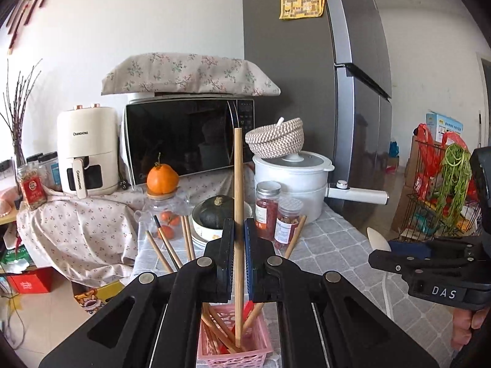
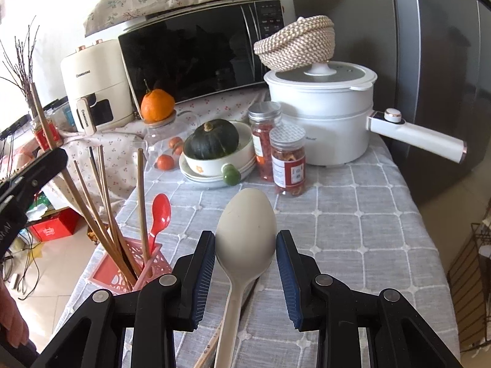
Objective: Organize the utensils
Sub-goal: 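Lower the wooden chopstick into the pink basket with the left tool while the right tool carries the spoon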
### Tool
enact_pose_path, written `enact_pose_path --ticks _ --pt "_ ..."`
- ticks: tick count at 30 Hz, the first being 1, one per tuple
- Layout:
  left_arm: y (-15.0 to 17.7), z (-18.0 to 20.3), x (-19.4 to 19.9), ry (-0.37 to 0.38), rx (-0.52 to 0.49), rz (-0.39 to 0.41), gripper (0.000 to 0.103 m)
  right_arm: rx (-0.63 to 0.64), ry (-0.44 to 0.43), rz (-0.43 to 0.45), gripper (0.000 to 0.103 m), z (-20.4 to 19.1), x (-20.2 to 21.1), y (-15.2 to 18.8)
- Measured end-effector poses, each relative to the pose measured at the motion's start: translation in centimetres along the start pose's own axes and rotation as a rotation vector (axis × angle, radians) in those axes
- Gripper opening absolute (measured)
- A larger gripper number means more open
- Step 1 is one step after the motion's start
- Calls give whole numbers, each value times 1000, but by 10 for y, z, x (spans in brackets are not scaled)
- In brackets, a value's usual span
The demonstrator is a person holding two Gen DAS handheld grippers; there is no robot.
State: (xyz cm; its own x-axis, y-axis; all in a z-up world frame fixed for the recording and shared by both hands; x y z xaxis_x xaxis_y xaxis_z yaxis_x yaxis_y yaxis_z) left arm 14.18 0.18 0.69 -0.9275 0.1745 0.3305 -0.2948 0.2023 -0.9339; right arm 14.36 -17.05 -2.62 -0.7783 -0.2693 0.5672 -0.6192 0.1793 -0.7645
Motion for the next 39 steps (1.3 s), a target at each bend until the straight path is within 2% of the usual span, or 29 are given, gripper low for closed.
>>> enact_pose_path --ticks 12,15,17,19,21,22,27,30,34,39 --pt "25 -7 -30 33 91 -148 7 -25 -21 47 36 -11 0 -6" --pt "29 -14 -33 11 127 -197 8 -30 -31 68 36 -18 1 -10" --pt "30 -22 -31 0 155 -223 12 -35 -42 95 36 -23 3 -13" --pt "31 -30 -27 -17 178 -257 34 -43 -56 129 36 -29 8 -17" --pt "33 -39 -20 -43 194 -280 49 -55 -65 160 36 -34 12 -20" --pt "35 -44 -17 -53 198 -291 52 -65 -68 172 36 -36 13 -22" --pt "46 -68 -5 -89 197 -372 56 -122 -85 234 36 -57 14 -26" --pt "53 -79 1 -96 193 -393 58 -93 -50 322 36 -76 17 -27" --pt "66 -86 4 -86 200 -426 60 -67 42 438 36 -94 13 -23" --pt "80 -96 -1 -71 229 -487 60 -135 111 486 37 -101 -7 -12"
Point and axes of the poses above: each gripper's, at about its wrist camera, not at the fingertips, and x roughly against the way its jaws point, z to its right, y to its underside, the point moved 5 cm from there along -x, roughly the way its jaws point, and after that the axes turned 8 degrees about -x, right-handed, at the moved point
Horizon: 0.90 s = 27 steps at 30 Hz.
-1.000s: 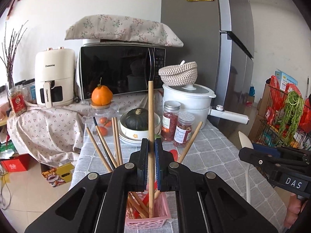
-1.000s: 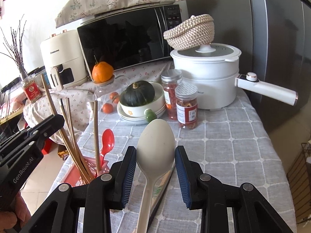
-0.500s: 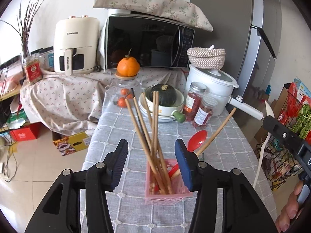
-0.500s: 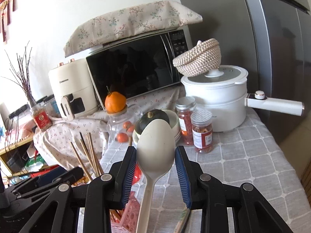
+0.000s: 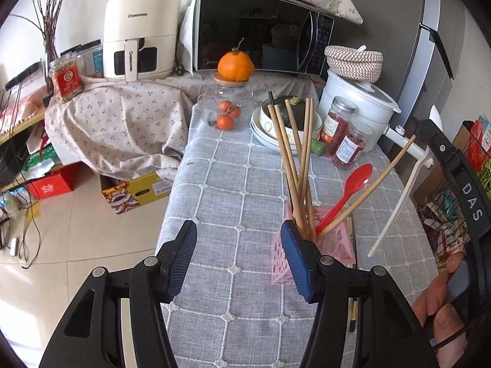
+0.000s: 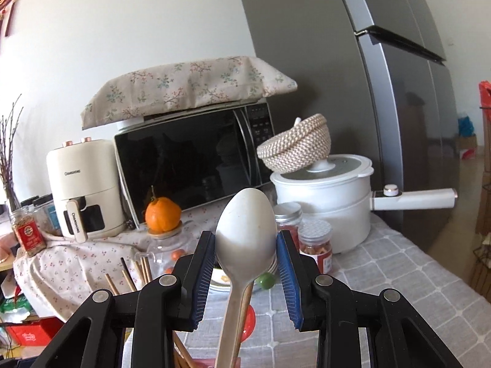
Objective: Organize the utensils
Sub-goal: 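Lower the wooden chopstick into the pink basket with the left tool while the right tool carries the spoon, then lower the white spoon into the pink basket and open the right tool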
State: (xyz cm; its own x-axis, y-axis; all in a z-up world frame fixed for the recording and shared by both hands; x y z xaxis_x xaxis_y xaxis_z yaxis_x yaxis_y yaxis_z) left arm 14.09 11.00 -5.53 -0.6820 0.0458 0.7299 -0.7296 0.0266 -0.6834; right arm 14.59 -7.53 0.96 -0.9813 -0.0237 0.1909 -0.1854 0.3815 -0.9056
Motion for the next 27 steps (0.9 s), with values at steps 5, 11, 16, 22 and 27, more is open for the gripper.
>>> enact_pose_path --ticks 5,11,16,22,27 --pt "1 -7 -1 2 7 -6 60 -26 50 14 37 -4 -11 21" --pt "1 -14 -3 13 25 -12 60 16 75 32 37 -9 -18 36" --pt "3 -9 -5 27 26 -18 60 23 83 26 38 -5 -24 37" --pt "4 -2 -8 40 16 -30 60 -11 37 -32 45 4 -21 39" --pt "3 6 -10 54 10 -34 62 -20 -9 -79 54 11 -13 20"
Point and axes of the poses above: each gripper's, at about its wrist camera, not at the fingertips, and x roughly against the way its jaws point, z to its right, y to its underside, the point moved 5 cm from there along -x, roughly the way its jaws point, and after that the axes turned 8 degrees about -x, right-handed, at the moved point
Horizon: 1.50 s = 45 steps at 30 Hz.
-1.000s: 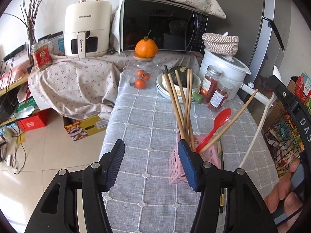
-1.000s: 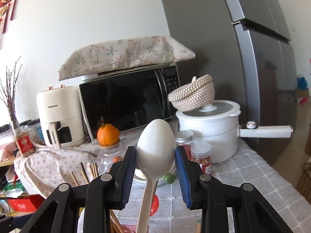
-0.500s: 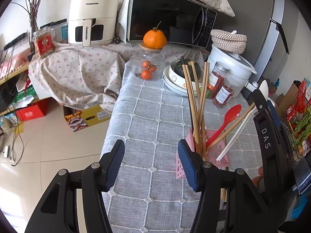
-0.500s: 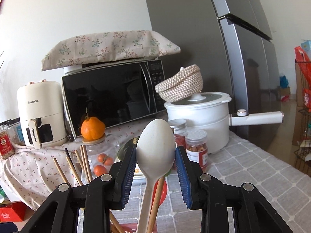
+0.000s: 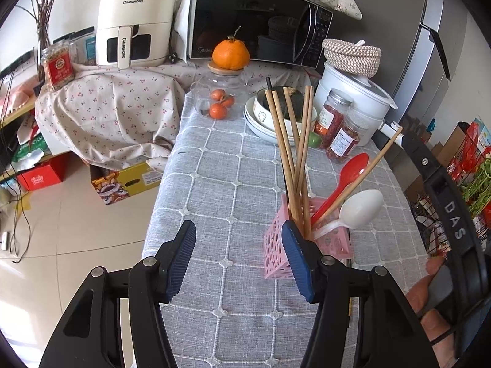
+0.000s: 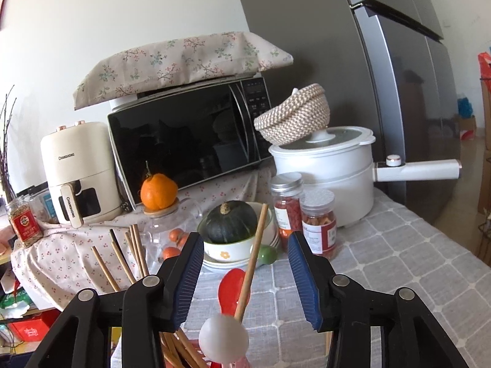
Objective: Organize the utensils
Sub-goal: 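Lower the white spoon into the pink basket and open the right tool, then grasp the black chopstick on the cloth with the right tool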
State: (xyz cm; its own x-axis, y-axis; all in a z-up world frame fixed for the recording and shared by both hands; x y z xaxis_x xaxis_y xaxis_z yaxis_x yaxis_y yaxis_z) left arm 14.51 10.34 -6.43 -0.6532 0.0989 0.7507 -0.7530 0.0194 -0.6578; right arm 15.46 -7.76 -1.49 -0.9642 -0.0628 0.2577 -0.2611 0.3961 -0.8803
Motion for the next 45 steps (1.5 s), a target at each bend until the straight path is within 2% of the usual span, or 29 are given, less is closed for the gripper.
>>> enact_pose_path --ticks 3,8,10,14,23,29,33,35,38,40,43,45 --pt "1 7 -1 14 -5 -4 67 15 -15 -31 64 8 8 -13" --pt "5 23 1 21 -40 1 73 78 4 -95 73 33 15 -29" --pt "7 28 1 23 -51 2 78 107 23 -126 77 46 15 -32" --pt "11 37 -3 40 -51 -13 83 117 61 -232 81 74 5 -31" --pt "17 50 -12 16 -86 -41 83 60 124 -566 82 125 -48 22" --pt "18 55 -18 24 -92 -58 83 34 168 -717 82 145 -77 59" --pt "19 58 -19 30 -102 -63 83 52 185 -778 82 146 -90 76" --pt "19 60 -19 37 -102 -66 83 69 193 -797 79 144 -95 82" --pt "20 61 -18 46 -105 -67 83 69 203 -835 63 145 -100 90" --pt "20 62 -17 53 -104 -70 83 47 201 -861 48 147 -103 94" --pt "21 63 -17 60 -106 -74 83 30 193 -886 35 148 -106 100" --pt "22 63 -17 63 -109 -76 83 28 179 -893 31 146 -107 102"
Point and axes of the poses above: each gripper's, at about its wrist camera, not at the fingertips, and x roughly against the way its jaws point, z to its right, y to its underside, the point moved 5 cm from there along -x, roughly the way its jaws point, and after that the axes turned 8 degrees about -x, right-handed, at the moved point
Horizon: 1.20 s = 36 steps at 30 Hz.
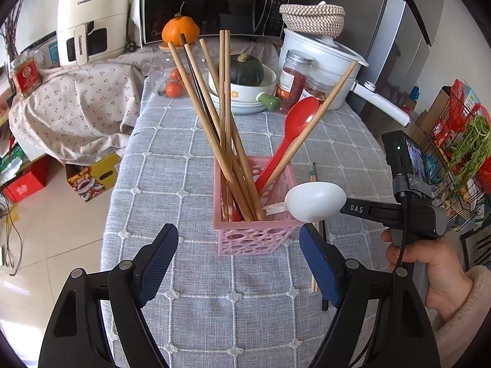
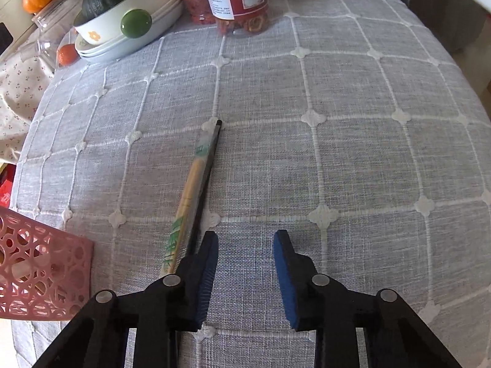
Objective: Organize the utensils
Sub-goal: 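Grasp the black chopstick on the cloth with the right tool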
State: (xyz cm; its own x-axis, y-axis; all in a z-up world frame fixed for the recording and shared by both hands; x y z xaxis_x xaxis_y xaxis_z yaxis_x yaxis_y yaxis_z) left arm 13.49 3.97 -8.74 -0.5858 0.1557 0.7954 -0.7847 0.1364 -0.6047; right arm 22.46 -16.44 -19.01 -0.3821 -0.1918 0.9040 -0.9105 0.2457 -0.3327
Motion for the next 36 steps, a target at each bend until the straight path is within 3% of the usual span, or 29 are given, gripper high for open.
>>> enact_pose_path --ticks 5,10,14,16,18,22,27,31,36 --pt "1 1 2 12 -4 1 83 11 -52 -12 28 -11 1 2" --pt "3 4 5 24 -16 1 83 48 -51 -33 25 -22 -7 7" --pt "6 8 10 38 -25 0 83 107 2 -24 22 -28 -9 10" --pt "8 13 14 43 -40 3 83 158 51 -26 13 -30 -9 13" --pt "11 20 19 47 -55 5 83 160 47 -47 10 -26 -7 14" --pt "22 44 26 68 -121 1 83 125 52 -82 4 -2 0 18" --pt "38 92 18 94 -239 -35 83 66 48 -80 4 41 20 19" --pt "41 130 -1 117 -292 -86 82 28 29 -58 4 74 42 19" --pt "23 162 -46 78 -324 -149 77 -3 -8 -38 4 103 65 21"
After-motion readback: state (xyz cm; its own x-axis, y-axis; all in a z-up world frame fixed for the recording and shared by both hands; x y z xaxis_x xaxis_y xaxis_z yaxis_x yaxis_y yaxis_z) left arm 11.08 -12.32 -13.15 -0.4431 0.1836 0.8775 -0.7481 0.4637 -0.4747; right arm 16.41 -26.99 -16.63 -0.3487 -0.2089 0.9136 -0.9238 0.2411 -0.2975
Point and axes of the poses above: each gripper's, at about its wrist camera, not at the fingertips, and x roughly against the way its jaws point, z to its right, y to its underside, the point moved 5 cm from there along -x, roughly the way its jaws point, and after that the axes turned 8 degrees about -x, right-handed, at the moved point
